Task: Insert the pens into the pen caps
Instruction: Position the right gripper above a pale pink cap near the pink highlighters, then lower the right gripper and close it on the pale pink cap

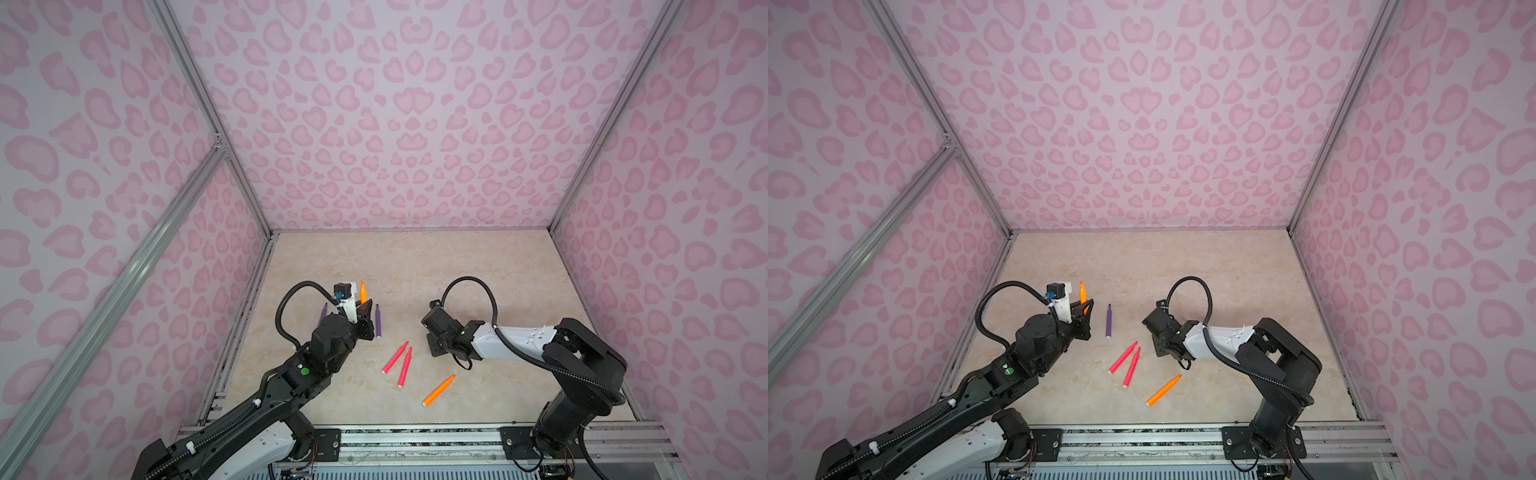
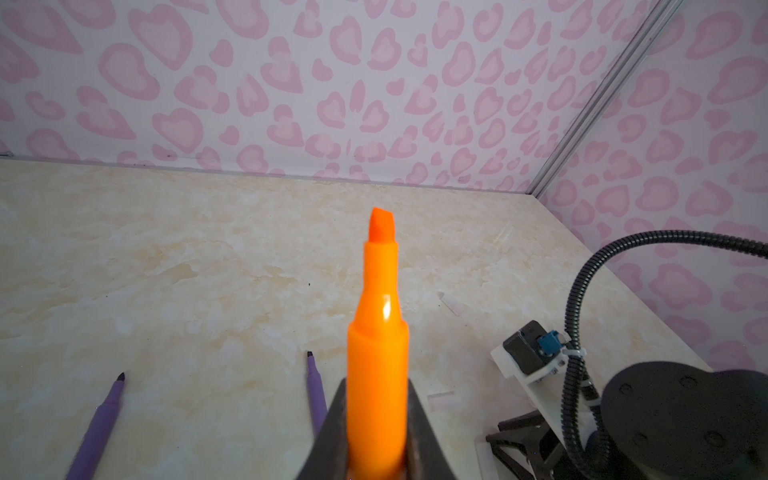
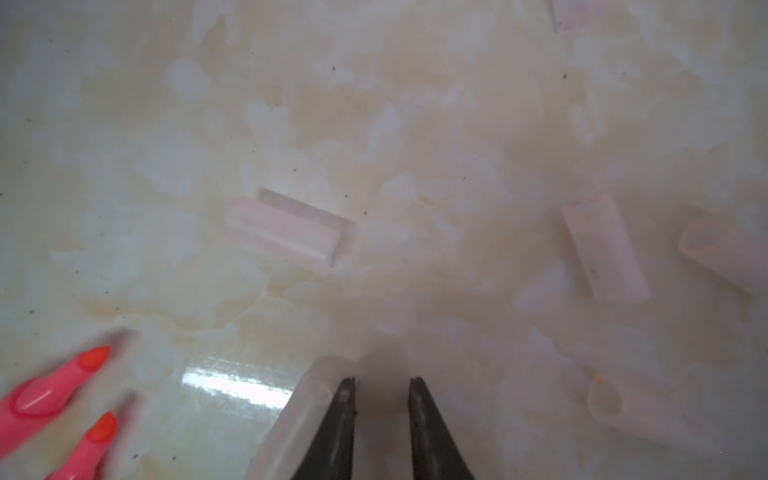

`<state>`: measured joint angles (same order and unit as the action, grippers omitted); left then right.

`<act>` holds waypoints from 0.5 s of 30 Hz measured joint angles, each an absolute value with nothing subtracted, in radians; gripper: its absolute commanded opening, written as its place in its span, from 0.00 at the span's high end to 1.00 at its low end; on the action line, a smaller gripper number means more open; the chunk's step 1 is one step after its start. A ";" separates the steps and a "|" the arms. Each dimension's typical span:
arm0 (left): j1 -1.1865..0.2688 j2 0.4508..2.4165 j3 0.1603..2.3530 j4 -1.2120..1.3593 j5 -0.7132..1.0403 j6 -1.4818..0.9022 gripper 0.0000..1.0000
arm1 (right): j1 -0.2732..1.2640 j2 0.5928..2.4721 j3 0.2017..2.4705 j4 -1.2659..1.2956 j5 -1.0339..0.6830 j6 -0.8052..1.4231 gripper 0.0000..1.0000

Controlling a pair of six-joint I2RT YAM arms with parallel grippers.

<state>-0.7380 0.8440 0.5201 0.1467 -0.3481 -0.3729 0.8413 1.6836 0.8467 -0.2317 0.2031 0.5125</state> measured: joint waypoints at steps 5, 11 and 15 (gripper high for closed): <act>-0.738 0.845 0.520 0.147 -0.347 -0.373 0.96 | 0.841 1.603 0.840 -0.282 0.214 0.529 0.62; -0.738 0.845 0.520 0.147 -0.344 -0.373 0.96 | 0.860 1.478 0.815 -0.274 0.227 0.577 0.51; -0.738 0.845 0.520 0.147 -0.340 -0.373 0.96 | 0.902 1.487 0.833 -0.281 0.236 0.622 0.46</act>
<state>-0.7380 0.8452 0.5201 0.1471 -0.3401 -0.3729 0.9024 1.4868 0.8330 -0.2806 0.2363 0.6220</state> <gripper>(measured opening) 0.188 0.526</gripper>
